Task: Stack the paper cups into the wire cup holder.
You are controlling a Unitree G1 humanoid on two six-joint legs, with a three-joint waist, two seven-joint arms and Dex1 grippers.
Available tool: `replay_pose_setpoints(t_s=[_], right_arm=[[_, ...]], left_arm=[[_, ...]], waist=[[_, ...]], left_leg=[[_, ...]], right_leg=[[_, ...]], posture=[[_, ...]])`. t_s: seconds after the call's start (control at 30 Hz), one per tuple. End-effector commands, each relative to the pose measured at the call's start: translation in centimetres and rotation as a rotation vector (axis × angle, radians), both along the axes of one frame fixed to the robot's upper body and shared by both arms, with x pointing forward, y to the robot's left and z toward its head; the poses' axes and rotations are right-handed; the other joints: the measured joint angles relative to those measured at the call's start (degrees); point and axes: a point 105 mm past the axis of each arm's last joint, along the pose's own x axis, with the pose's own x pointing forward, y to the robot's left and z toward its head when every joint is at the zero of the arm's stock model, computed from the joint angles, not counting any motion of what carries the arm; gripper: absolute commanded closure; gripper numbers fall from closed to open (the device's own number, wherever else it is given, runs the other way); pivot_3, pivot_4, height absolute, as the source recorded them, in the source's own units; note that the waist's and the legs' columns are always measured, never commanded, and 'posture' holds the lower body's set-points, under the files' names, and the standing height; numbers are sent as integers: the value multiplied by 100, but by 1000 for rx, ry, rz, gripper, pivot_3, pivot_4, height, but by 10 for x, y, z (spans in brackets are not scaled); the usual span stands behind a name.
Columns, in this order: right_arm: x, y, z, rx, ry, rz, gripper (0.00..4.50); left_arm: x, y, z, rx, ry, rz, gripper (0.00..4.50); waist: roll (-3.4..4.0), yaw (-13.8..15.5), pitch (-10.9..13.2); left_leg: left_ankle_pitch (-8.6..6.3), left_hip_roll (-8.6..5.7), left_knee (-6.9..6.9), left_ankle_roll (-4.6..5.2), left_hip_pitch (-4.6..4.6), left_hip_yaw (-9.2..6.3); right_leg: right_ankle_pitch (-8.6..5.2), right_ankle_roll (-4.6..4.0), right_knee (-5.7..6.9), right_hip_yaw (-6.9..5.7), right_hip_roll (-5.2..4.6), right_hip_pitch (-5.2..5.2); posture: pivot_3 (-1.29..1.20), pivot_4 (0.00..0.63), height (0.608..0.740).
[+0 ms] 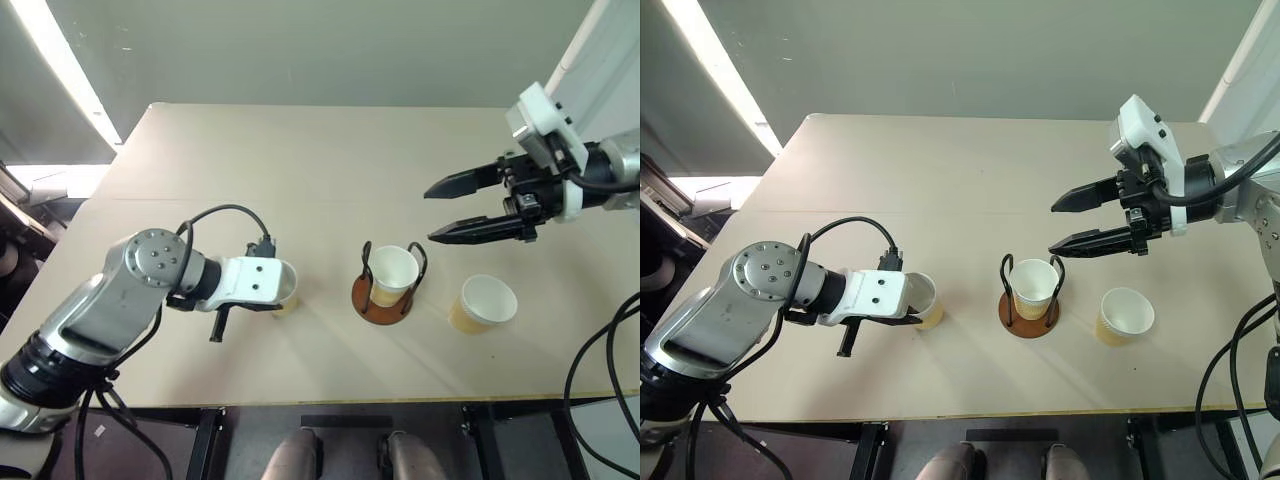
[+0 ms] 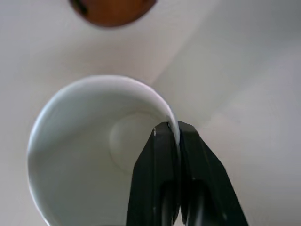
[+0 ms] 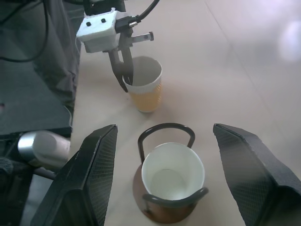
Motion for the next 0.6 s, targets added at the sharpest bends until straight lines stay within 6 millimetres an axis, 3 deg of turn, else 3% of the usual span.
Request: replay_pose_setpoints(t_s=[0.03,0.23,0.37,0.47,0.6], right_arm=[[-4,-11,12,19,-41,-22,1137],[-3,-16,12,22,-45,-53,1137],[-3,-22,10,21,-43,-87,1137],[-5,-25,9,25,-43,-112,1137],[-7,-29,6,20,-37,-154,1137]], left_arm=[[4,-5,31,-66,-52,-32,4486],[19,-16,79,-169,-108,-74,4486],[21,-38,115,-255,-113,-177,4486],[20,-55,128,-286,-105,-257,4486],[21,-75,131,-289,-89,-361,4486]], waist=[[-1,4,0],[0,-1,0],[-1,7,0],[0,4,0],[0,7,0]], left_leg=[[0,0,0,0,0,0],[0,0,4,0,-1,0],[-1,-1,5,2,-8,-1],[-3,-1,5,6,-19,-1],[-6,0,5,11,-27,-1]], right_leg=[[0,0,0,0,0,0],[0,0,3,0,-1,0],[2,3,2,-1,-3,0],[5,9,3,-3,-3,-2],[7,12,-1,-3,-3,-4]], posture=[[0,150,740],[0,150,740],[0,150,740],[0,150,740],[0,150,740]])
